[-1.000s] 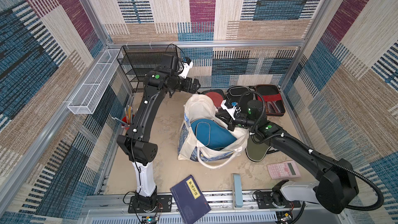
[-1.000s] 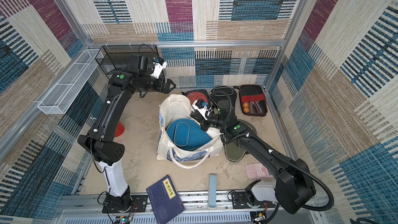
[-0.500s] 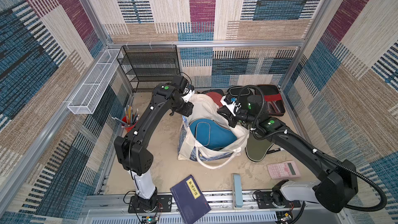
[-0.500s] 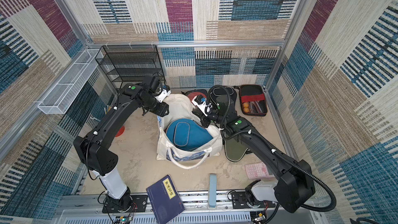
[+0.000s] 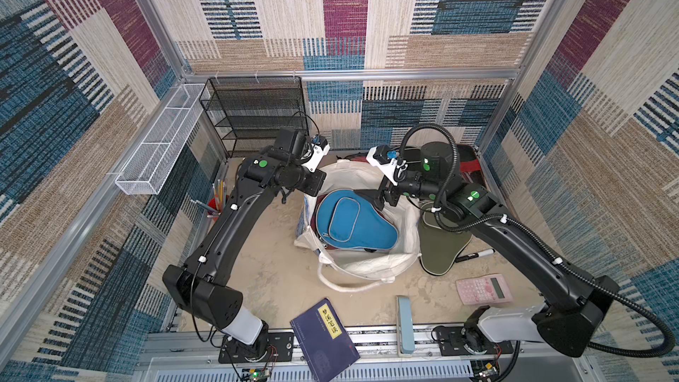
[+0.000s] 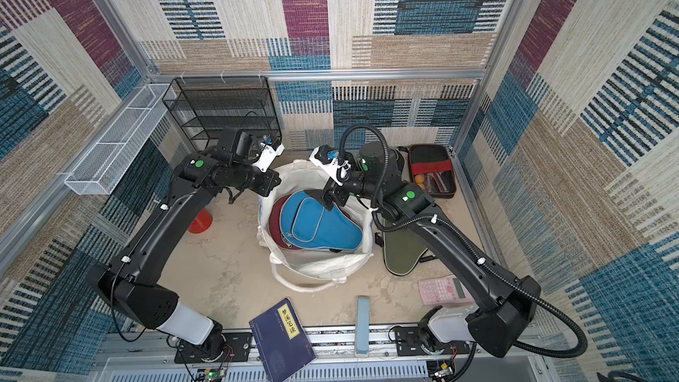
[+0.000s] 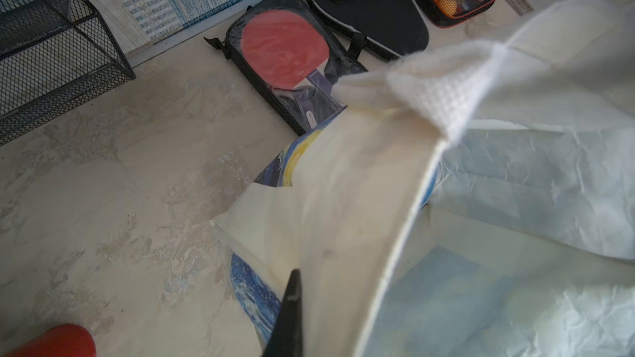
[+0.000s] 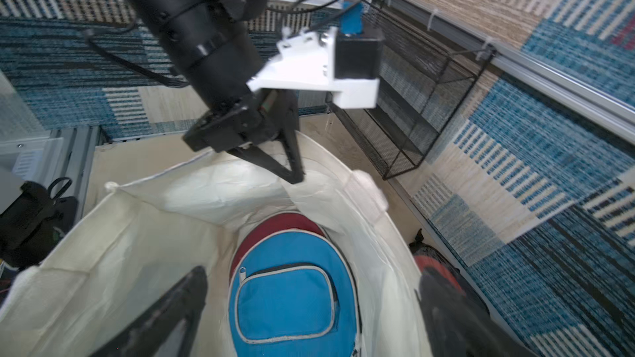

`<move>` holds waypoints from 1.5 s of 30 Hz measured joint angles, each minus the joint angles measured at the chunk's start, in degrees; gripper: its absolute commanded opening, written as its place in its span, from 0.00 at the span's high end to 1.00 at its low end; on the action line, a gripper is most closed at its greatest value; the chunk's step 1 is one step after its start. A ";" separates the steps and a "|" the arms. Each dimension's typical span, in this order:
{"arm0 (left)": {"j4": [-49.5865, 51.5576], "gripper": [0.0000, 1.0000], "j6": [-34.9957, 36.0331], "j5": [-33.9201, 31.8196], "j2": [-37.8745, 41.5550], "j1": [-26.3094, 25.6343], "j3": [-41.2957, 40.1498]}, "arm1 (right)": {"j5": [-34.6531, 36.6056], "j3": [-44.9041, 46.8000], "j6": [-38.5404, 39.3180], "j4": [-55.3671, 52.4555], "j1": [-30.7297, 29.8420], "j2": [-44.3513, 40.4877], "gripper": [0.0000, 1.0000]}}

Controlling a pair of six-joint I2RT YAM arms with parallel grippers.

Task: Remove the ping pong set from the canvas bag
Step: Pick up the ping pong set from the canvas bag.

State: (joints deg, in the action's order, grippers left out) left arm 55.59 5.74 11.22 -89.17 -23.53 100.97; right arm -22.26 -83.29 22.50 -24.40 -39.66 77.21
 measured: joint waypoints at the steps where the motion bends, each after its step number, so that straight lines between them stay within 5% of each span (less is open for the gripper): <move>1: -1.09 1.00 -0.02 0.61 0.35 0.07 -1.14 | -0.11 -0.02 0.00 -0.81 -1.62 0.20 0.02; 11: -8.11 1.00 -1.33 4.72 4.11 0.11 -10.88 | 0.92 6.49 -2.34 -4.79 -4.39 9.53 0.01; 36: -16.20 1.00 -2.32 11.52 4.02 0.13 -16.06 | 3.74 7.28 -15.13 -6.43 10.16 25.81 0.01; 41: -17.94 1.00 -1.90 13.16 4.00 0.13 -17.66 | -2.89 10.19 -14.58 -4.61 12.04 27.47 0.00; 45: -19.23 1.00 -1.42 14.25 4.07 0.33 -19.54 | -9.57 12.02 -13.03 -1.38 13.14 28.68 0.24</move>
State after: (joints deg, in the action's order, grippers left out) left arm 36.36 4.32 25.47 -85.10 -23.20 81.43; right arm -31.83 -71.26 9.47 -25.78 -26.52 105.89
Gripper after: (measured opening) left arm 0.075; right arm 0.875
